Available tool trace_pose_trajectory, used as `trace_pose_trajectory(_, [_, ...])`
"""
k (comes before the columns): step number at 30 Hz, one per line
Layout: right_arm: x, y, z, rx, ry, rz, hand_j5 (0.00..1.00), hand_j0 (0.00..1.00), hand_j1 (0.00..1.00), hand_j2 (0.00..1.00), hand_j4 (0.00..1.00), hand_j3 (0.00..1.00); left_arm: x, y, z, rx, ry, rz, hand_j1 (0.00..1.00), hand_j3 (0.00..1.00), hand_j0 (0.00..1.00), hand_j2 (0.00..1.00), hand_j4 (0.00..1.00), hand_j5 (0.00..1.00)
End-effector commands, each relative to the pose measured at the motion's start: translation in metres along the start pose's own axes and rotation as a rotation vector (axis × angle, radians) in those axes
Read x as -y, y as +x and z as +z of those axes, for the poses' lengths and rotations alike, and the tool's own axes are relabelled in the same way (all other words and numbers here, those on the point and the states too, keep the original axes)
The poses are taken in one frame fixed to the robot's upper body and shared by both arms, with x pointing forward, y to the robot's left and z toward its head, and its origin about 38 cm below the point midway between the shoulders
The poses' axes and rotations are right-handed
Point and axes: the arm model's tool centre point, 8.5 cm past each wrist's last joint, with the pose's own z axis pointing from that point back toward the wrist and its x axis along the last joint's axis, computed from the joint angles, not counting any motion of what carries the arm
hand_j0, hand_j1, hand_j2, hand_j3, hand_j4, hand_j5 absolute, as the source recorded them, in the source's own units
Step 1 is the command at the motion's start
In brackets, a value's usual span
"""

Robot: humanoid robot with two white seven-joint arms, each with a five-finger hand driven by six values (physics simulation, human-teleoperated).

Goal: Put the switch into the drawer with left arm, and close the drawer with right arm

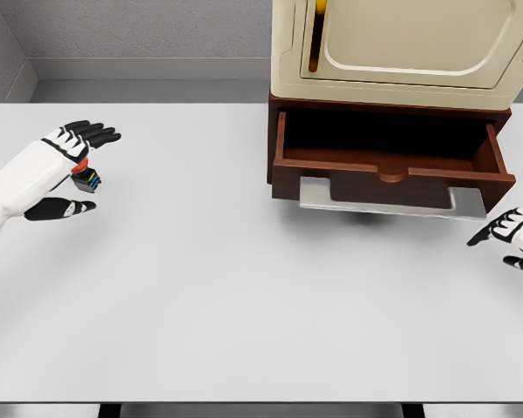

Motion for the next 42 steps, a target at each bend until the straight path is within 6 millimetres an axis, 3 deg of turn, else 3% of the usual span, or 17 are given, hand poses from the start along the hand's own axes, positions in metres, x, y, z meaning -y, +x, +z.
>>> trace_pose_trajectory(1, [0.001, 0.0, 0.0, 0.002, -0.004, 0.001, 0.69, 0.69, 0.69, 0.69, 0.69, 0.69, -0.001, -0.001, 0.001, -0.003, 0.005, 0.001, 1.0, 1.0, 1.0, 1.0, 1.0, 1.0])
trace_pose_trajectory(5, [-0.008, 0.002, 0.003, 0.0, 0.021, -0.014, 0.69, 0.69, 0.69, 0.69, 0.69, 0.69, 0.005, -0.009, 0.005, -0.031, -0.004, 0.019, 1.0, 1.0, 1.0, 1.0, 1.0, 1.0])
trace_pose_trajectory(11, [-0.021, 0.003, 0.008, -0.005, 0.051, -0.038, 0.67, 0.67, 0.67, 0.67, 0.67, 0.67, -0.004, -0.004, 0.002, 0.023, 0.177, 0.301, 1.0, 1.0, 1.0, 1.0, 1.0, 1.0])
trace_pose_trajectory(13, [-0.019, 0.004, 0.007, -0.001, 0.044, -0.039, 0.6, 0.6, 0.6, 0.6, 0.6, 0.6, -0.009, -0.003, -0.005, 0.049, 0.207, 0.351, 1.0, 1.0, 1.0, 1.0, 1.0, 1.0])
trace_pose_trajectory(16, [-0.018, 0.001, 0.01, -0.013, 0.043, -0.042, 0.48, 0.48, 0.48, 0.48, 0.48, 0.48, -0.002, -0.016, -0.04, 0.066, 0.191, 0.415, 1.0, 1.0, 1.0, 1.0, 1.0, 1.0])
trace_pose_trajectory(19, [-0.017, 0.001, 0.009, -0.01, 0.04, -0.042, 0.38, 0.38, 0.38, 0.38, 0.38, 0.38, 0.015, -0.027, -0.042, 0.011, 0.196, 0.552, 1.0, 1.0, 1.0, 1.0, 1.0, 1.0])
trace_pose_trajectory(22, [-0.017, 0.004, 0.008, -0.001, 0.041, -0.041, 0.39, 0.39, 0.39, 0.39, 0.39, 0.39, 0.035, -0.036, -0.043, -0.092, 0.19, 0.744, 1.0, 1.0, 1.0, 1.0, 1.0, 1.0])
trace_pose_trajectory(25, [-0.015, 0.012, 0.003, 0.027, 0.032, -0.039, 0.41, 0.41, 0.41, 0.41, 0.41, 0.41, 0.039, -0.05, -0.038, -0.168, 0.23, 0.874, 1.0, 1.0, 1.0, 1.0, 1.0, 1.0])
trace_pose_trajectory(29, [-0.015, 0.013, 0.002, 0.03, 0.029, -0.041, 0.42, 0.42, 0.42, 0.42, 0.42, 0.42, 0.048, -0.073, -0.031, -0.262, 0.244, 0.917, 1.0, 1.0, 1.0, 1.0, 1.0, 1.0])
trace_pose_trajectory(33, [-0.014, 0.017, 0.0, 0.042, 0.022, -0.042, 0.45, 0.45, 0.45, 0.45, 0.45, 0.45, 0.075, -0.085, -0.023, -0.342, 0.24, 0.961, 1.0, 1.0, 1.0, 1.0, 1.0, 1.0])
trace_pose_trajectory(38, [-0.009, 0.023, -0.004, 0.063, 0.008, -0.037, 0.55, 0.55, 0.55, 0.55, 0.55, 0.55, 0.083, -0.095, -0.015, -0.389, 0.247, 0.963, 1.0, 1.0, 1.0, 1.0, 1.0, 1.0])
trace_pose_trajectory(42, [-0.009, 0.024, -0.005, 0.066, 0.009, -0.036, 0.55, 0.55, 0.55, 0.55, 0.55, 0.55, 0.09, -0.103, -0.006, -0.435, 0.254, 0.959, 1.0, 1.0, 1.0, 1.0, 1.0, 1.0])
